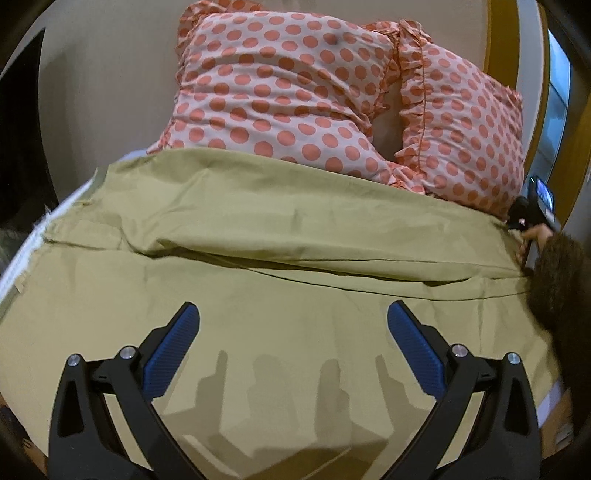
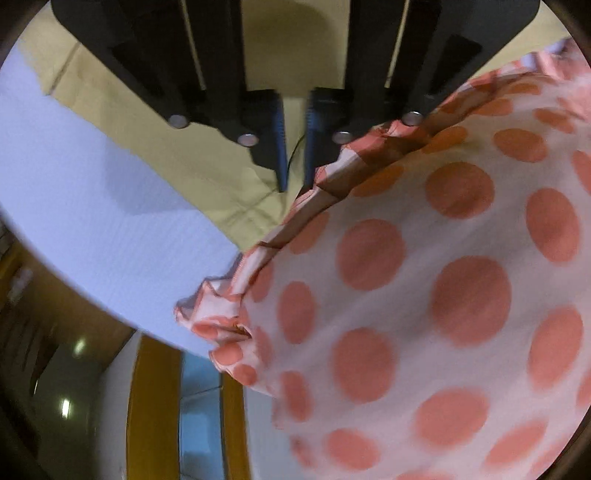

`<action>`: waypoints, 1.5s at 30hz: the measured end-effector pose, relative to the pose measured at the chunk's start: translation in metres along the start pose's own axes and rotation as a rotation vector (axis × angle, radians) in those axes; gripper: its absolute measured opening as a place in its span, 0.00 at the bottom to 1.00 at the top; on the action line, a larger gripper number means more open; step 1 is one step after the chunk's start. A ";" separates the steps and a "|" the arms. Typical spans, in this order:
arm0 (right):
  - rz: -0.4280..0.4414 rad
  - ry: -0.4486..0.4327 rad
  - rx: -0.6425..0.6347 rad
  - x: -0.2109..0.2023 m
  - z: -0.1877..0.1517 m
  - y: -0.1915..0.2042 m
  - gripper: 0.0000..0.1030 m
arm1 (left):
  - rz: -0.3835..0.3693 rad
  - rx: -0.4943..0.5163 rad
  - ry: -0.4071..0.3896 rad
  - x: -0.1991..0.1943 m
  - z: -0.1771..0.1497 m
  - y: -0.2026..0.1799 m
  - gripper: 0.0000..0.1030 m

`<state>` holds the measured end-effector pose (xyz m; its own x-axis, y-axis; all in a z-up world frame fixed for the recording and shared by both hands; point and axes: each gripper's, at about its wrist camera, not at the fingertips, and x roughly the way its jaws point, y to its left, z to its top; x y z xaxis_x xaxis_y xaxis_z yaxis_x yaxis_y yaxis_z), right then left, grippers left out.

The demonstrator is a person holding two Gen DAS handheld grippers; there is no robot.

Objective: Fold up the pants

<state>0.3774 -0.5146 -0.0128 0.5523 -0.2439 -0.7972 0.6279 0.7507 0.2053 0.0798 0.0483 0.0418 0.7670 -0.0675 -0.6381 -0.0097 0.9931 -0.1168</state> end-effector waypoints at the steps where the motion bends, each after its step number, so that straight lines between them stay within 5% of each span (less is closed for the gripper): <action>1: 0.061 0.008 0.044 0.001 -0.002 -0.015 0.04 | -0.005 -0.008 -0.001 -0.002 -0.001 0.002 0.98; 6: 0.348 -0.059 0.164 -0.042 -0.031 -0.090 0.04 | 0.006 -0.033 -0.049 -0.023 -0.004 0.013 0.98; 10: 0.522 -0.090 0.224 -0.105 -0.090 -0.157 0.04 | -0.001 -0.041 -0.084 -0.039 0.000 0.026 0.98; 13: 0.523 -0.039 0.271 -0.144 -0.151 -0.190 0.03 | 0.000 -0.058 -0.104 -0.045 0.010 0.036 0.98; 17: 0.504 0.103 0.345 -0.136 -0.167 -0.193 0.05 | -0.025 -0.089 -0.096 -0.040 0.028 0.048 0.98; 19: 0.494 0.163 0.370 -0.134 -0.179 -0.199 0.22 | -0.048 -0.114 -0.079 -0.034 0.035 0.055 0.98; 24: 0.520 0.159 0.374 -0.138 -0.177 -0.192 0.36 | -0.136 -0.251 -0.020 -0.012 0.051 0.084 0.98; 26: 0.514 0.140 0.368 -0.131 -0.172 -0.188 0.35 | -0.153 -0.286 0.000 -0.001 0.061 0.092 0.98; 28: 0.531 0.108 0.337 -0.123 -0.165 -0.182 0.02 | -0.158 -0.308 0.021 0.018 0.078 0.098 0.98; 33: 0.627 -0.018 0.387 -0.144 -0.151 -0.190 0.02 | -0.121 -0.349 0.120 0.070 0.110 0.104 0.95; 38: 0.652 -0.048 0.369 -0.157 -0.141 -0.188 0.02 | -0.062 -0.418 0.232 0.130 0.132 0.118 0.74; 39: 0.653 -0.049 0.369 -0.157 -0.141 -0.187 0.02 | -0.046 -0.447 0.246 0.143 0.135 0.124 0.65; 42: 0.659 -0.041 0.384 -0.154 -0.138 -0.188 0.02 | -0.035 -0.521 0.281 0.165 0.135 0.143 0.07; 45: 0.672 -0.052 0.379 -0.159 -0.133 -0.188 0.02 | -0.052 -0.553 0.259 0.146 0.125 0.152 0.05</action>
<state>0.0988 -0.5352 0.0000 0.9004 0.1546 -0.4066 0.2879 0.4888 0.8235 0.2699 0.2015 0.0259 0.5953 -0.2042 -0.7771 -0.3615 0.7957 -0.4860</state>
